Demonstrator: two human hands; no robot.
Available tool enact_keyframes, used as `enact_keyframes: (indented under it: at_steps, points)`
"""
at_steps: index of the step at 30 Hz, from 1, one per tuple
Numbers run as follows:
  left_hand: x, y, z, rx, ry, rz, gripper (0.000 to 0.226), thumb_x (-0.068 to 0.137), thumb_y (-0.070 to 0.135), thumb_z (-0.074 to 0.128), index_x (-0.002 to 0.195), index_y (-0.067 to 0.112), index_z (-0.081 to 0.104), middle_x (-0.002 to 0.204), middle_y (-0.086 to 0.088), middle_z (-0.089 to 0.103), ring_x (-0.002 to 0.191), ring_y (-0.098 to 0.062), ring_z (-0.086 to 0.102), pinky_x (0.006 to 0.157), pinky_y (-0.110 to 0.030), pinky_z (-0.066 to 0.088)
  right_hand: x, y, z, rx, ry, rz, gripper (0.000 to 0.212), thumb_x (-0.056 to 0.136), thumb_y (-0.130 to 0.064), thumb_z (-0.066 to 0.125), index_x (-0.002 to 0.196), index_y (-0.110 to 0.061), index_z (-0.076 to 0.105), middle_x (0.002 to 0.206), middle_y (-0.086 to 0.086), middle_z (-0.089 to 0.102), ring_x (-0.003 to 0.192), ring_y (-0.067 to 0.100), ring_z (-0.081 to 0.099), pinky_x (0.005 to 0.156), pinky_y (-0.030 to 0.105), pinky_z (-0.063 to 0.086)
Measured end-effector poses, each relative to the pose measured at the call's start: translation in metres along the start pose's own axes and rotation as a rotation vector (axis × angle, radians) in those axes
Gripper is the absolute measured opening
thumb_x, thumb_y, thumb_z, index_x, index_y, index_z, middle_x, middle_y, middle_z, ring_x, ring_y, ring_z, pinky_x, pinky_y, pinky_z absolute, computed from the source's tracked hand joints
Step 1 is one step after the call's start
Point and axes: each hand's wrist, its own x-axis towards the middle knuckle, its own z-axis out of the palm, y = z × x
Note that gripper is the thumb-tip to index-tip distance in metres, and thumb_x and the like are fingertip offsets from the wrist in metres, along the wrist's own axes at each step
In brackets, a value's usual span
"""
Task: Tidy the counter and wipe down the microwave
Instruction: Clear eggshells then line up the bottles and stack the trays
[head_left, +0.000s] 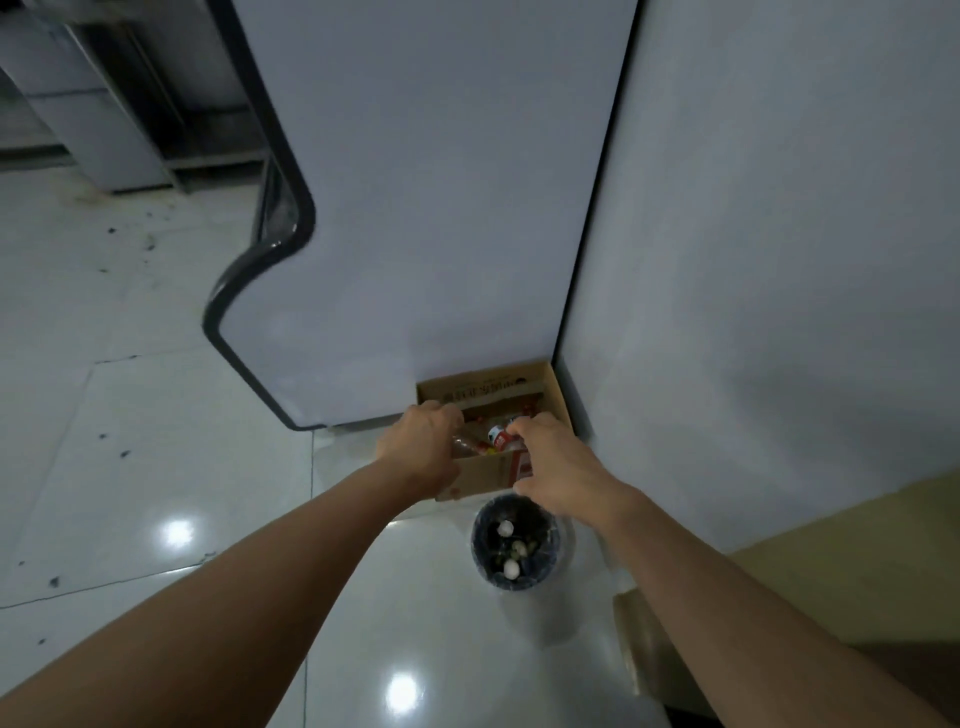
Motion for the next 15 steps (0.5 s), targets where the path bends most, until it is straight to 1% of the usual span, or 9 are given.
enact_keyframes:
  at_steps: [3,6,9,11,15]
  points:
    - [-0.016,0.003,-0.04,-0.006,0.04,-0.023,0.046,0.078,0.024,0.07,0.121,0.021,0.051,0.122,-0.003,0.053,0.109,-0.022,0.052,0.086,-0.038,0.052,-0.007,-0.024,-0.028,-0.028,0.013,-0.043,0.066,0.079,-0.013,0.071,0.136,-0.018,0.039,0.13,0.006,0.041,0.122,0.024,0.043,0.099,0.038,0.043]
    - [-0.033,0.001,-0.075,-0.007,0.07,-0.058,0.045,0.079,0.022,0.069,0.121,0.02,0.05,0.123,-0.004,0.052,0.109,-0.022,0.052,0.087,-0.036,0.051,-0.015,-0.048,-0.052,-0.063,0.022,-0.093,0.067,0.08,-0.016,0.071,0.138,-0.017,0.037,0.133,0.006,0.041,0.123,0.023,0.041,0.101,0.037,0.042]
    - [-0.052,-0.006,-0.106,0.012,0.101,-0.092,0.049,0.081,0.022,0.069,0.125,0.02,0.047,0.126,-0.004,0.051,0.113,-0.023,0.051,0.089,-0.033,0.048,-0.021,-0.074,-0.071,-0.089,0.034,-0.144,0.061,0.081,-0.018,0.069,0.134,-0.016,0.04,0.127,0.006,0.043,0.118,0.023,0.043,0.094,0.034,0.045]
    - [-0.064,-0.013,-0.125,0.032,0.122,-0.119,0.053,0.081,0.024,0.069,0.128,0.02,0.045,0.127,-0.004,0.051,0.113,-0.023,0.052,0.087,-0.032,0.046,-0.023,-0.092,-0.082,-0.111,0.022,-0.179,0.059,0.082,-0.019,0.068,0.133,-0.015,0.039,0.126,0.007,0.042,0.117,0.024,0.042,0.091,0.034,0.044]
    - [-0.091,-0.036,-0.161,0.041,0.163,-0.174,0.053,0.082,0.027,0.068,0.129,0.02,0.044,0.127,-0.004,0.051,0.111,-0.022,0.053,0.086,-0.032,0.047,-0.024,-0.134,-0.098,-0.148,-0.028,-0.253,0.068,0.084,-0.02,0.066,0.141,-0.014,0.03,0.135,0.009,0.036,0.124,0.025,0.036,0.1,0.036,0.04]
